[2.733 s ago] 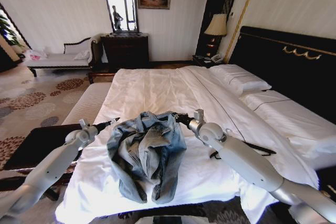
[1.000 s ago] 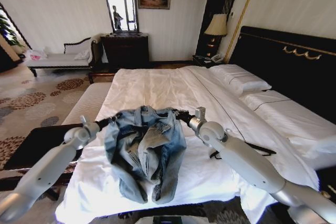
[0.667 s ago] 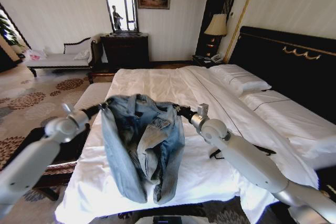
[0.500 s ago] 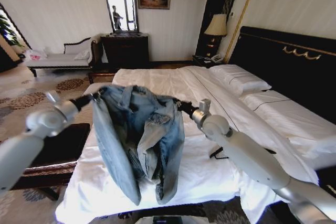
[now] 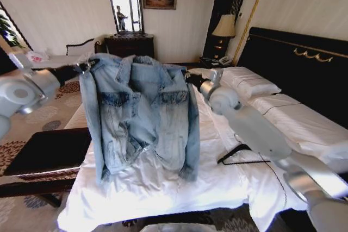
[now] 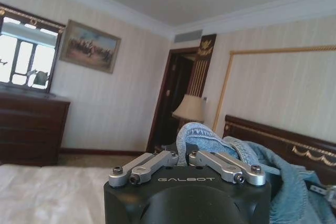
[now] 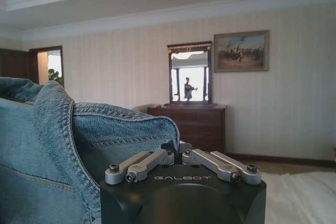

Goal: Pick up the clothes from the bed and hang them on the clothes hanger.

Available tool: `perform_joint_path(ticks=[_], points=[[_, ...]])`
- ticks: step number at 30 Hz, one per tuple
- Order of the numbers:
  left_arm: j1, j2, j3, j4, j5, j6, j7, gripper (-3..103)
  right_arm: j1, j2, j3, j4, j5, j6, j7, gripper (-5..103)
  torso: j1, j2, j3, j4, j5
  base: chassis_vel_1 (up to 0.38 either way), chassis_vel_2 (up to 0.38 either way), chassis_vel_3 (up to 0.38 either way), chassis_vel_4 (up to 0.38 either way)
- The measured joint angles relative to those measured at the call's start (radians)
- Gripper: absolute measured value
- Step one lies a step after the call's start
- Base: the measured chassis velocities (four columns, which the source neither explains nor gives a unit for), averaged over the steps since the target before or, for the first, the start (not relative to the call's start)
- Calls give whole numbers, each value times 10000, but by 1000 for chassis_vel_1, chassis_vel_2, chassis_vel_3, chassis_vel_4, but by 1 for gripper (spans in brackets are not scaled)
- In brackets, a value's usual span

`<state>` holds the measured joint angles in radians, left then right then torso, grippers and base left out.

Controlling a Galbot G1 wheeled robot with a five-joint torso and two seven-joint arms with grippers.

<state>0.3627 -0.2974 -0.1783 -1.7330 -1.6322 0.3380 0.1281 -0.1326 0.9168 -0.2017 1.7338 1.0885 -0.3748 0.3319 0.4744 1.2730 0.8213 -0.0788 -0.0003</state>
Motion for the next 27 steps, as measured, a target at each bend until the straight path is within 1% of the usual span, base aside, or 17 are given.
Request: perform_joint_path(ticks=[1,2,4,5,10,13,16,17,18,19,20,21,22,24,25,26,27], points=[[-362,-8,271,38,-71,30,-28,3,175,40,-61,-116,52,12,40,2,0,0,0,0,1,0,0,0,0],[-362,-8,271,38,-71,30,-28,3,175,40,-61,-116,52,12,40,2,0,0,0,0,1,0,0,0,0],[-1532,-26,1123,133,-324,108,-63,3,681,153,-240,-425,231,16,183,2,1,-1,1,-2,4,0,0,0,0],[-1828,-28,1304,171,-414,139,-74,3,861,190,-303,-527,300,17,227,2,1,0,1,-2,4,0,0,0,0],[-2352,22,1523,269,-616,262,-61,3,1531,367,-505,-1009,448,76,357,2,0,0,1,0,2,0,0,0,0],[-2337,105,1487,197,-671,265,-54,3,1778,433,-557,-1193,553,91,395,2,0,0,1,4,0,0,0,0,0],[-1806,360,953,-302,-657,264,-243,3,1919,385,-580,-1133,730,76,400,2,1,0,1,0,0,0,0,0,0],[-1806,360,953,-302,-657,264,-243,3,1919,385,-580,-1133,730,76,400,2,1,0,1,0,0,0,0,0,0],[-1241,610,348,-800,-685,265,-411,3,1827,268,-489,-833,975,-36,421,2,2,-1,2,0,-3,0,0,0,0],[-981,762,94,-1080,-749,258,-472,3,1754,206,-424,-677,1105,-81,443,2,3,-1,2,1,-1,0,0,0,0],[-593,1032,-252,-1524,-873,198,-571,3,1603,64,-290,-344,1365,-164,479,2,3,-1,1,2,1,0,0,0,0],[-15,1569,-747,-2256,-1161,61,-673,3,1224,-289,52,338,1874,-320,539,2,2,-1,1,6,1,0,0,0,0],[-15,1569,-747,-2256,-1161,61,-673,3,1224,-289,52,338,1874,-320,539,2,2,-1,1,6,1,0,0,0,0],[665,2275,-1507,-3240,-1772,-131,-967,3,475,-1159,947,1527,2620,-512,537,2,-2,-1,-1,15,10,0,0,0,0],[715,2326,-1610,-3386,-1896,-132,-1016,3,280,-1446,1235,1842,2818,-544,543,2,-3,-1,-1,16,13,0,0,0,0],[915,2425,-2072,-3919,-2413,13,-1297,3,-339,-2477,2262,2979,3496,-640,653,2,-5,1,-4,3,9,0,0,0,0],[915,2425,-2072,-3919,-2413,13,-1297,3,-339,-2477,2262,2979,3496,-640,653,2,-5,1,-4,3,9,0,0,0,0]])
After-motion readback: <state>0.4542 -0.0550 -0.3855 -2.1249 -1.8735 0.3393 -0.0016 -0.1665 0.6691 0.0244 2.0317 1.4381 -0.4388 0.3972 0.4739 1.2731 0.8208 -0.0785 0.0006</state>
